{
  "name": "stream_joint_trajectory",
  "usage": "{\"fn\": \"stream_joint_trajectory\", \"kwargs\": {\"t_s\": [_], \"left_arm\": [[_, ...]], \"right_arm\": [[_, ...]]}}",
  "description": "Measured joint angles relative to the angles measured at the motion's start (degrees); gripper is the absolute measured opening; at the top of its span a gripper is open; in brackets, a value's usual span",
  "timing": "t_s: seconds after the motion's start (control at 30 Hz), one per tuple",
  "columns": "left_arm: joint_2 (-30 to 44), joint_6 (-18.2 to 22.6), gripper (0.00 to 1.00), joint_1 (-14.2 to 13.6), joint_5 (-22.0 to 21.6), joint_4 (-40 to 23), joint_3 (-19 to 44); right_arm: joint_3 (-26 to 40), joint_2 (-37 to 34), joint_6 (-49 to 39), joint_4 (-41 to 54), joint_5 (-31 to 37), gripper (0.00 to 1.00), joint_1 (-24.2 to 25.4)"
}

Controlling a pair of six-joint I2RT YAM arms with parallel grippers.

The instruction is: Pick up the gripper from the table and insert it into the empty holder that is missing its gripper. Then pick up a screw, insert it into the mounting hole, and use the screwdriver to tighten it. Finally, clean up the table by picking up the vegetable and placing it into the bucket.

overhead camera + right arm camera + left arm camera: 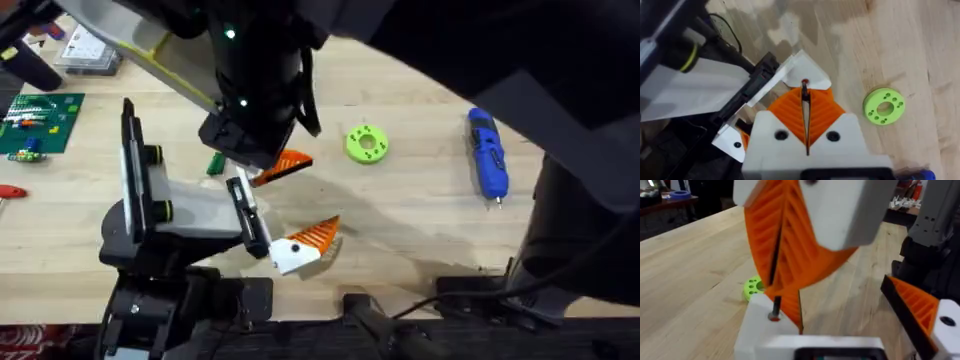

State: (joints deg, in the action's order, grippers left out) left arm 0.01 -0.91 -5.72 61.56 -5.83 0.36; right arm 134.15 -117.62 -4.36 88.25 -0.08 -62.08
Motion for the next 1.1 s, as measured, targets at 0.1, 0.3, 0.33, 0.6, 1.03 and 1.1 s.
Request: {"fn": "stream_joint_trajectory", "kwargs": {"t_s": [0.1, 0.3, 0.33, 0.6, 1.03, 1.1], "left_arm": [[0.0, 0.0, 0.990, 0.0, 0.0, 0.0, 0.0], [0.0, 0.0, 0.990, 0.0, 0.0, 0.0, 0.0], [0.0, 0.0, 0.990, 0.0, 0.0, 0.0, 0.0], [0.0, 0.0, 0.990, 0.0, 0.0, 0.0, 0.0], [0.0, 0.0, 0.990, 0.0, 0.0, 0.0, 0.0], [0.0, 0.0, 0.990, 0.0, 0.0, 0.0, 0.0]], "right_arm": [[0.0, 0.0, 0.0, 0.1, 0.0, 0.010, 0.0], [0.0, 0.0, 0.0, 0.2, 0.0, 0.010, 0.0], [0.0, 0.0, 0.0, 0.4, 0.0, 0.010, 0.0], [0.0, 0.0, 0.0, 0.7, 0.0, 0.010, 0.0], [0.0, 0.0, -0.2, 0.1, 0.0, 0.010, 0.0], [0.0, 0.0, -0.2, 0.1, 0.0, 0.010, 0.0]]}}
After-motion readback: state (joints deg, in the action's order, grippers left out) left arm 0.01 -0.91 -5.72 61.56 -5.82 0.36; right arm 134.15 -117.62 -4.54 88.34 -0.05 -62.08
